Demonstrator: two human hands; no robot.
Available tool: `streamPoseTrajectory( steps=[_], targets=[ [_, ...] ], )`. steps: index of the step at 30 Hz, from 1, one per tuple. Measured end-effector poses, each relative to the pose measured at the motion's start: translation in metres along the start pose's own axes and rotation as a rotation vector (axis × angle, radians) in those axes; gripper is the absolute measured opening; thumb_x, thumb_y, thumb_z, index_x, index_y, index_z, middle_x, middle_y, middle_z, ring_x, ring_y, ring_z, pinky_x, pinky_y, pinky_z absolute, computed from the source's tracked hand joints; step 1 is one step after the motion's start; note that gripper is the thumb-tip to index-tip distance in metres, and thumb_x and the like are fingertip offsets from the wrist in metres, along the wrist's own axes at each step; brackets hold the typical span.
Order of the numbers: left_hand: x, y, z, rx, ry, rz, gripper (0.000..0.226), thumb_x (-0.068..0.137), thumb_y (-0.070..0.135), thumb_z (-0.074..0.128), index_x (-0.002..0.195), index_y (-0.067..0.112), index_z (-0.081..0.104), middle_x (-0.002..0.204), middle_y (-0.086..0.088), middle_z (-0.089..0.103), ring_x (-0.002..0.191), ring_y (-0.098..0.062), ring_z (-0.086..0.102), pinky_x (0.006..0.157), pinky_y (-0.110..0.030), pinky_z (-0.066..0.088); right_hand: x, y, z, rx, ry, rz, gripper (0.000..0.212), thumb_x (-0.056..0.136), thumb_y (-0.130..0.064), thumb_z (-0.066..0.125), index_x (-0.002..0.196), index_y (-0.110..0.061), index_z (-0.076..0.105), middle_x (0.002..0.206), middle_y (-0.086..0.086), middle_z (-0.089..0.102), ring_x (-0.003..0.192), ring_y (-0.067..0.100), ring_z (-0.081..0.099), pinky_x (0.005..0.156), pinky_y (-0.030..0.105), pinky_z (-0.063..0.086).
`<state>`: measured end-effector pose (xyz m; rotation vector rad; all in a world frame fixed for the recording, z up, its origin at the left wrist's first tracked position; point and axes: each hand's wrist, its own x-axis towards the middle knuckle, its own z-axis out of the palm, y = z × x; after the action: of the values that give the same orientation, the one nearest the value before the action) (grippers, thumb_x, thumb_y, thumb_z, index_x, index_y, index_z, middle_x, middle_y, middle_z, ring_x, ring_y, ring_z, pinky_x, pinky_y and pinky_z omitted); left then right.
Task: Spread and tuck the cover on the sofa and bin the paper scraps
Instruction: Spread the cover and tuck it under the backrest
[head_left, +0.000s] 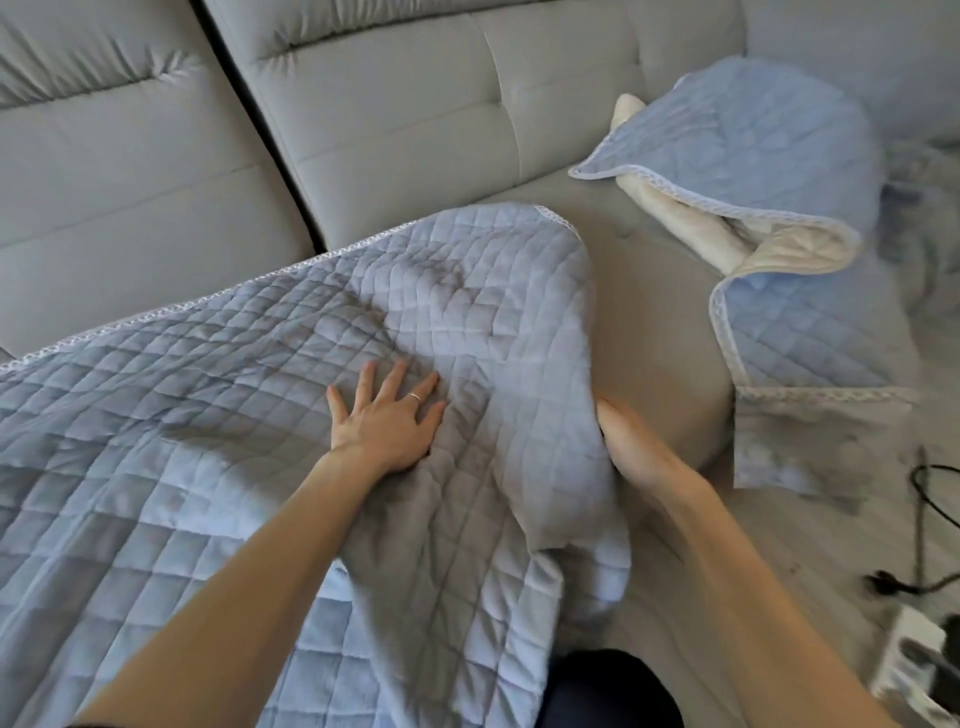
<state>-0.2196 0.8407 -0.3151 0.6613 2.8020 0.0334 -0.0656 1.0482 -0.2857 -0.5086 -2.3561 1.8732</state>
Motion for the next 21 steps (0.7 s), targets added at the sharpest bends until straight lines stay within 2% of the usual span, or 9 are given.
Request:
streamPoseTrajectory(
  steps=[3, 5, 7, 9, 11, 14, 17, 19, 21],
  targets=[
    [-0.011, 0.012, 0.012, 0.018, -0.044, 0.019, 0.061, 0.093, 0.071, 0.012, 0.150, 0.051, 0.006, 0.163, 0.013, -0.008, 0.149, -0.023, -0.015, 0.114, -0.065, -0.006, -0.031, 0.013, -0.001, 0.412, -0.108, 0.059, 0.032, 0.097, -0.038, 0.049, 0.125, -0.026, 0.061, 0.122, -0.013, 0.067, 0.116, 0.003, 0.060, 0.098, 0.026, 0.047],
    [-0.016, 0.009, 0.015, 0.024, -0.079, 0.008, 0.062, 0.092, 0.072, 0.015, 0.150, 0.051, 0.007, 0.163, 0.012, -0.005, 0.149, -0.024, -0.012, 0.114, -0.065, -0.003, -0.043, 0.011, -0.001, 0.432, -0.141, 0.160, 0.027, 0.095, -0.036, 0.051, 0.101, -0.023, 0.073, 0.106, -0.006, 0.074, 0.101, 0.011, 0.067, 0.086, 0.025, 0.053],
    [-0.019, 0.001, 0.012, 0.029, -0.114, -0.010, 0.062, 0.092, 0.072, 0.019, 0.150, 0.052, 0.013, 0.163, 0.011, 0.001, 0.150, -0.025, -0.005, 0.114, -0.065, 0.004, -0.034, 0.010, -0.009, -0.074, 0.119, 0.135, 0.027, 0.097, -0.032, 0.055, 0.083, -0.017, 0.073, 0.086, 0.003, 0.073, 0.085, 0.021, 0.066, 0.075, 0.034, 0.049],
    [-0.018, -0.006, -0.004, -0.028, -0.068, -0.022, 0.058, 0.093, 0.069, 0.024, 0.148, 0.049, 0.025, 0.162, 0.007, 0.016, 0.149, -0.025, 0.009, 0.114, -0.062, 0.012, -0.005, 0.012, -0.038, -0.538, 0.581, 0.072, 0.026, 0.096, -0.035, 0.054, 0.098, -0.011, 0.062, 0.098, 0.017, 0.068, 0.093, 0.037, 0.063, 0.074, 0.040, 0.042],
    [-0.009, -0.009, -0.027, -0.118, 0.064, -0.026, 0.055, 0.094, 0.063, 0.029, 0.145, 0.044, 0.037, 0.155, 0.004, 0.033, 0.143, -0.025, 0.027, 0.113, -0.057, 0.021, 0.027, 0.006, -0.071, -0.688, 0.864, 0.055, 0.031, 0.097, -0.035, 0.049, 0.113, -0.008, 0.052, 0.113, 0.023, 0.061, 0.102, 0.046, 0.058, 0.076, 0.046, 0.042],
    [-0.003, -0.004, -0.035, -0.120, 0.127, -0.027, 0.055, 0.094, 0.061, 0.028, 0.146, 0.042, 0.035, 0.153, 0.004, 0.036, 0.140, -0.025, 0.032, 0.111, -0.054, 0.023, 0.063, 0.024, -0.071, -0.939, 0.710, 0.209, 0.039, 0.099, -0.034, 0.046, 0.131, -0.011, 0.047, 0.133, 0.020, 0.050, 0.119, 0.042, 0.047, 0.090, 0.051, 0.041],
    [-0.013, 0.009, -0.005, -0.053, -0.009, -0.004, 0.060, 0.093, 0.066, 0.019, 0.150, 0.047, 0.016, 0.163, 0.010, 0.005, 0.149, -0.023, 0.004, 0.114, -0.059, 0.007, 0.060, 0.036, -0.050, -0.972, 0.670, 0.369, 0.052, 0.088, -0.031, 0.058, 0.135, -0.014, 0.043, 0.144, 0.017, 0.037, 0.133, 0.036, 0.029, 0.103, 0.050, 0.028],
    [-0.018, 0.019, 0.016, -0.039, -0.073, 0.066, 0.061, 0.093, 0.068, 0.016, 0.151, 0.049, 0.006, 0.163, 0.011, -0.007, 0.150, -0.022, -0.007, 0.116, -0.060, -0.002, 0.052, 0.029, -0.041, -1.014, 0.720, 0.167, 0.048, 0.084, -0.031, 0.059, 0.130, -0.020, 0.051, 0.144, 0.010, 0.041, 0.136, 0.033, 0.027, 0.106, 0.048, 0.026],
    [-0.018, 0.021, 0.027, -0.071, -0.032, 0.146, 0.060, 0.095, 0.066, 0.020, 0.151, 0.050, 0.004, 0.164, 0.008, -0.005, 0.150, -0.019, -0.008, 0.118, -0.056, -0.005, 0.054, 0.018, -0.024, -1.015, 0.636, -0.076, 0.038, 0.087, -0.033, 0.055, 0.124, -0.024, 0.060, 0.140, 0.001, 0.048, 0.134, 0.027, 0.033, 0.103, 0.044, 0.033]
  ],
)
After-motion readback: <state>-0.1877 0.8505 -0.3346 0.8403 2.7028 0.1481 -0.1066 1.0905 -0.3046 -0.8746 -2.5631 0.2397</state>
